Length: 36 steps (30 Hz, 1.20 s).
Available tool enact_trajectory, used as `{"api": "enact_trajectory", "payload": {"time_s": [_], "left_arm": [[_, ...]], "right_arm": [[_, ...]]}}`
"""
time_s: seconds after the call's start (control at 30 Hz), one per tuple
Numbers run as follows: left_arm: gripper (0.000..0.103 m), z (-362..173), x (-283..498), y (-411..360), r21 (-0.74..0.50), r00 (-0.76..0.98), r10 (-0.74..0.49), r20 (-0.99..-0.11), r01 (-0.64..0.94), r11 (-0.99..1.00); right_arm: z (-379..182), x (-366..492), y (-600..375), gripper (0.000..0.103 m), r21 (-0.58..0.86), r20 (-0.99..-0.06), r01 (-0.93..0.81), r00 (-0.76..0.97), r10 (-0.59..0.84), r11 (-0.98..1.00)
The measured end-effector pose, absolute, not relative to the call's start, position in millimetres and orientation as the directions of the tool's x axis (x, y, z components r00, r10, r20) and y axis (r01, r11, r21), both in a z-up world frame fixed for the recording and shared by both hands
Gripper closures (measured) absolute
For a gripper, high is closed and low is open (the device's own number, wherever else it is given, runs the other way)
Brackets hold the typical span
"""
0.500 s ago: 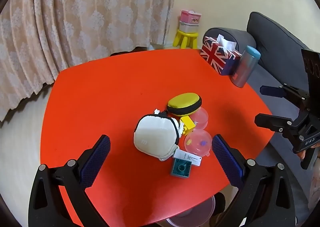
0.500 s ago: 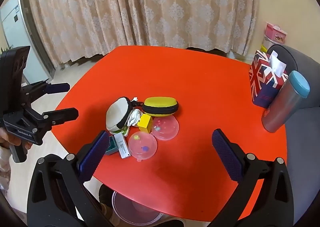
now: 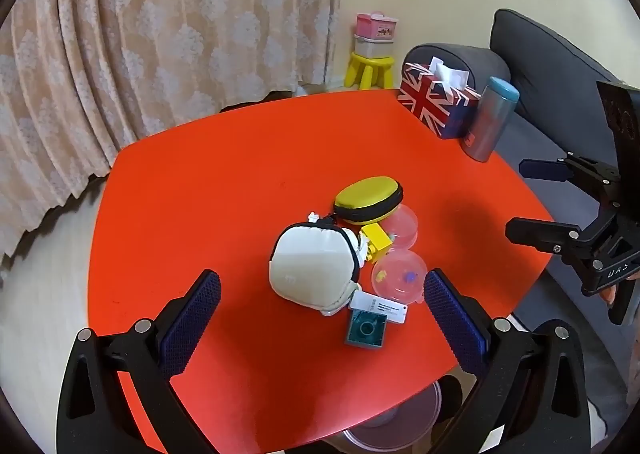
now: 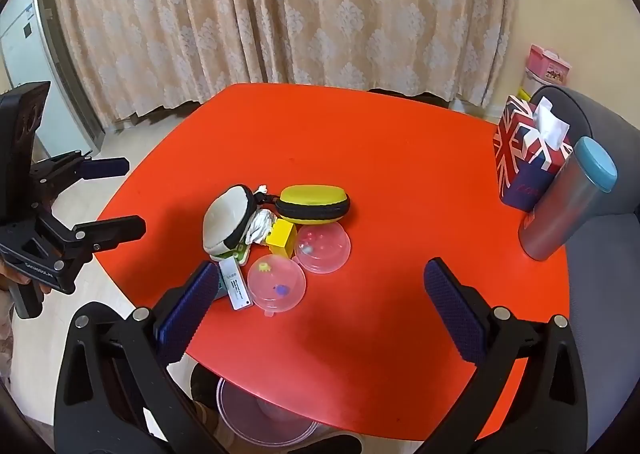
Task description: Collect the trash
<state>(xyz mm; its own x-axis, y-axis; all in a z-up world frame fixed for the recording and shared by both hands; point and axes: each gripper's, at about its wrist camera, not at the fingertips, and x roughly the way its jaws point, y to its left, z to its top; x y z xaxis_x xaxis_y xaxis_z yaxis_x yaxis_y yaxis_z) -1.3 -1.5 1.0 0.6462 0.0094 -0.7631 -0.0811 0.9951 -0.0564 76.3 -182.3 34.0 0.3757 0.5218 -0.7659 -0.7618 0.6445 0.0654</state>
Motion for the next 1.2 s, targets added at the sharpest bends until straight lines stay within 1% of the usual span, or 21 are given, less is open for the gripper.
{"api": "enact_trajectory", "payload": {"time_s": [0.43, 1.2], "left_arm": [[0.006, -0.7, -1.6, -3.4, -0.042, 0.642, 0.024, -0.766, -0.088, 0.995], [0.006, -0.6, -2.5, -3.4, -0.053, 0.642, 0.016, -0.766, -0.087, 0.995]], "right_arm": [[33.1, 77.2, -182.7, 0.003, 0.066, -0.766, -0.762, 0.375, 0.522, 0.644], [33.0, 74.9, -182.2, 0.003, 0.067, -0.765, -0.764, 0.373, 0.524, 0.642]]}}
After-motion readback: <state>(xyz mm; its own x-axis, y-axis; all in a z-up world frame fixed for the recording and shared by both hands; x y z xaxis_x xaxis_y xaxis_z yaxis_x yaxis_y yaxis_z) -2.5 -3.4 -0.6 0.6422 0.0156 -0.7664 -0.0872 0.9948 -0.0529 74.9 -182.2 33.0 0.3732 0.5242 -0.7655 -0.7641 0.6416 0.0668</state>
